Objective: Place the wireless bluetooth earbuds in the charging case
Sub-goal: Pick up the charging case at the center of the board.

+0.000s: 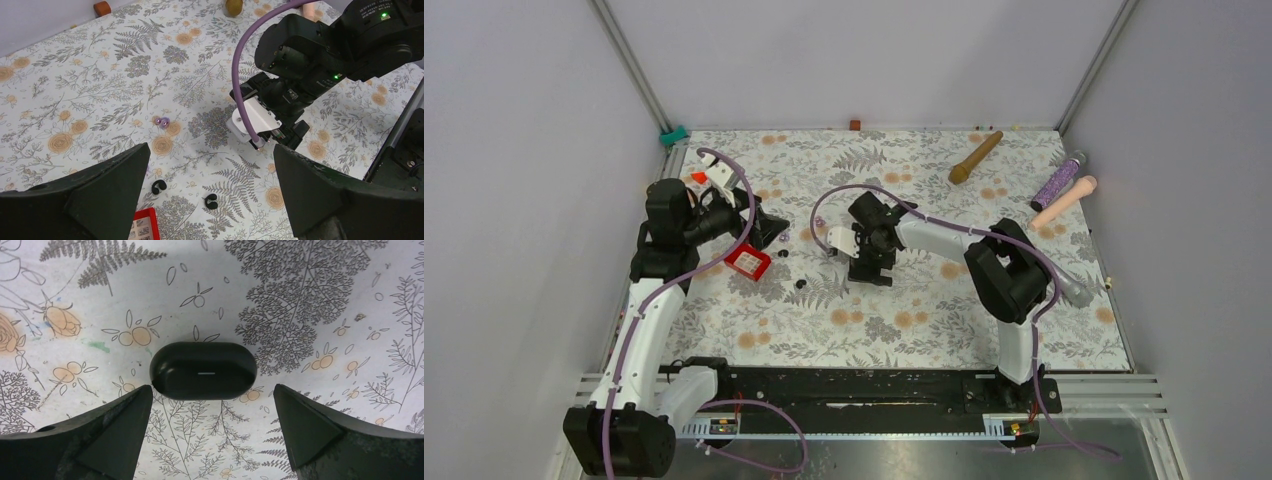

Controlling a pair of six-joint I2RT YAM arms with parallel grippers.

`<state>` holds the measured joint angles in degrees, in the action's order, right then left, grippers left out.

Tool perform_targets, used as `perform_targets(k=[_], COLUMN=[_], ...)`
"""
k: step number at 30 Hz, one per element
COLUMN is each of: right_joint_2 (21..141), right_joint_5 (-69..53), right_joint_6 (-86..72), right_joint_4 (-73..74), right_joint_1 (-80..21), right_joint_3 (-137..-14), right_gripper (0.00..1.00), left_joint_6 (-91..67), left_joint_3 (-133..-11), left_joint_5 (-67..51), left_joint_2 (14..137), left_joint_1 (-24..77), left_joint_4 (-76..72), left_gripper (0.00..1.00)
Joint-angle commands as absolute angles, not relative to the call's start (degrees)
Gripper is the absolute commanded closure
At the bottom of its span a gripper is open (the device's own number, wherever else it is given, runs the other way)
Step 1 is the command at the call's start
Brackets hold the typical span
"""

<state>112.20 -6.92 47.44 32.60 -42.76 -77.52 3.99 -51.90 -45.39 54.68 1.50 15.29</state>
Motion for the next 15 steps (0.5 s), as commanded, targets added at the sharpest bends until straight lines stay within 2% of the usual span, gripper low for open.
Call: perform_targets(k=[1, 10, 15], right_joint_2=[113.46, 114.96, 115.55], right_joint_5=[-5.58, -5.40, -5.54], right_joint_6=[46.04, 45.81, 45.71], right_joint_4=[34.37, 35.59, 36.47], right_joint_1=[-43.50, -44.34, -44.53], right_joint_3=[-81.16, -82.87, -83.72], right_gripper=[0.01, 0.06, 0.21], left_joint_6=[3.87, 4.01, 4.00], left_joint_3=[-51.45, -51.26, -51.11], left_joint_5=[-47.22, -47.13, -46.71], left_joint_2=[53.35, 53.12, 53.10], left_joint_1=[1.23, 1.21, 1.22], left_joint_4=[11.58, 11.60, 11.41], left_gripper=[0.01, 0.01, 0.01])
